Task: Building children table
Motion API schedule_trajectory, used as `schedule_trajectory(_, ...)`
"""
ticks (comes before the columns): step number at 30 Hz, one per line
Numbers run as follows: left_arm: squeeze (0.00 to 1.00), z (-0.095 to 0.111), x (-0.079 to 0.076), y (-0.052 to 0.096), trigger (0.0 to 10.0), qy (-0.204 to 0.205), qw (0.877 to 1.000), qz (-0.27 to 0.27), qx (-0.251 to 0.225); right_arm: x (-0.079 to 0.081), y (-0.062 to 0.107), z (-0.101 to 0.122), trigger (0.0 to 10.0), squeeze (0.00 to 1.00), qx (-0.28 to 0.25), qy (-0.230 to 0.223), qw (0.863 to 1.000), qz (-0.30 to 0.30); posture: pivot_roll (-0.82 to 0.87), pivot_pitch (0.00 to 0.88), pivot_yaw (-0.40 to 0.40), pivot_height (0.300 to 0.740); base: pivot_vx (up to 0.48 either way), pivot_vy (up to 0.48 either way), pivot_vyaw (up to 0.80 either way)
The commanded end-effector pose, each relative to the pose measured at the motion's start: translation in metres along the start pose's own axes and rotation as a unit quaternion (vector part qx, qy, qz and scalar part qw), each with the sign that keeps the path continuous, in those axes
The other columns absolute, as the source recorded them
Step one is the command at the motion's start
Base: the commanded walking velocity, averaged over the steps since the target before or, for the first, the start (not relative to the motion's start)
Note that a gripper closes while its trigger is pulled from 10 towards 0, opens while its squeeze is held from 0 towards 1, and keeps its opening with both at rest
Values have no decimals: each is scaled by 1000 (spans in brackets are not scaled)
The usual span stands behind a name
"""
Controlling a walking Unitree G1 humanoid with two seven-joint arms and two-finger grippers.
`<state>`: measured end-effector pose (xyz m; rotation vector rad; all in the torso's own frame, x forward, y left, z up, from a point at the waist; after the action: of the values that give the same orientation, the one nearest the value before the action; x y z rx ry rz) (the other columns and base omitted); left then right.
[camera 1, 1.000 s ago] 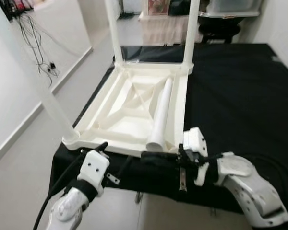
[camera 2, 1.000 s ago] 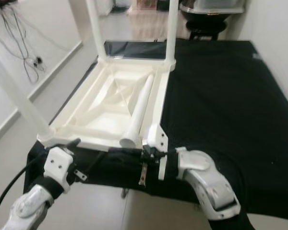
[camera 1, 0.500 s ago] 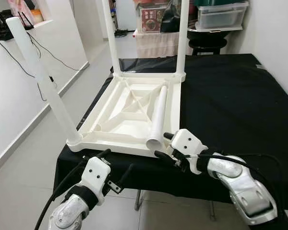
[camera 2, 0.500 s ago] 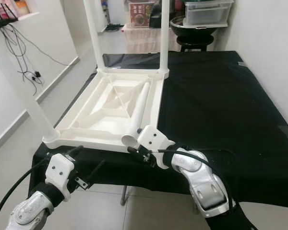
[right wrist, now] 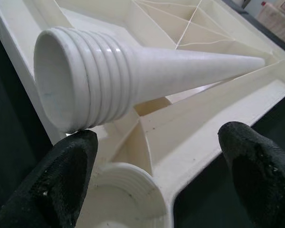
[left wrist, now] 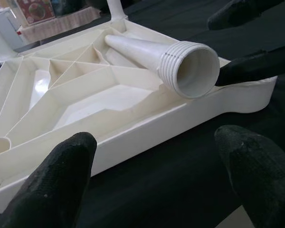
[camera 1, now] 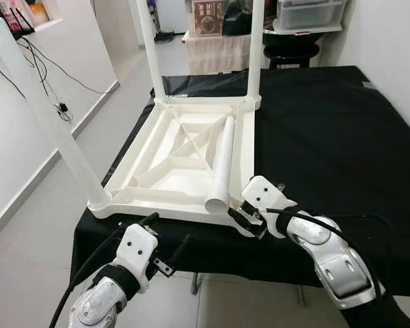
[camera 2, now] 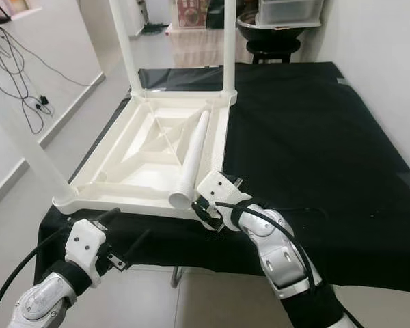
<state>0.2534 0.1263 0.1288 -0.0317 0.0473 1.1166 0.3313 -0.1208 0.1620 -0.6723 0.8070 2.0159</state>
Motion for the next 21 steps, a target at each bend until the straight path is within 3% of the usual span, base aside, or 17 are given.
schedule_trajectory(1, 0, -4, 4, 2, 10000, 3, 1000, 7, 11, 5, -5, 6, 10000, 0, -1, 2, 1000, 6, -17, 121, 63, 740, 0, 0, 0)
schedule_trajectory(9, 0, -4, 3, 2, 10000, 3, 1000, 7, 11, 2, -6, 14, 10000, 0, -30, -10, 999, 25, -14, 120, 63, 740, 0, 0, 0)
schedule_trajectory(14, 0, -4, 4, 2, 10000, 4, 1000, 6, 11, 0, 11, 25, 10000, 0, -88, 17, 992, 93, -22, 120, 65, 740, 0, 0, 0)
schedule_trajectory(21, 0, -3, 4, 2, 10000, 3, 1000, 6, 10, 3, 5, 32, 10000, 0, -88, 11, 993, 82, -17, 118, 66, 740, 0, 0, 0)
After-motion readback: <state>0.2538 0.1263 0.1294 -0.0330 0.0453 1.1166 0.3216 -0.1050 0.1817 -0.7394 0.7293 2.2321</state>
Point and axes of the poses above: a point about 5 cm out from each wrist's last joint towards the gripper, its own y axis pointing back from the gripper into the wrist, its own z axis along the axis of the wrist's last joint, x = y × z, the point moved 3 cm from there along -y, pointing out of the wrist towards the gripper, and after that the axes turned 13 degrees about y, right-handed, at the moved point
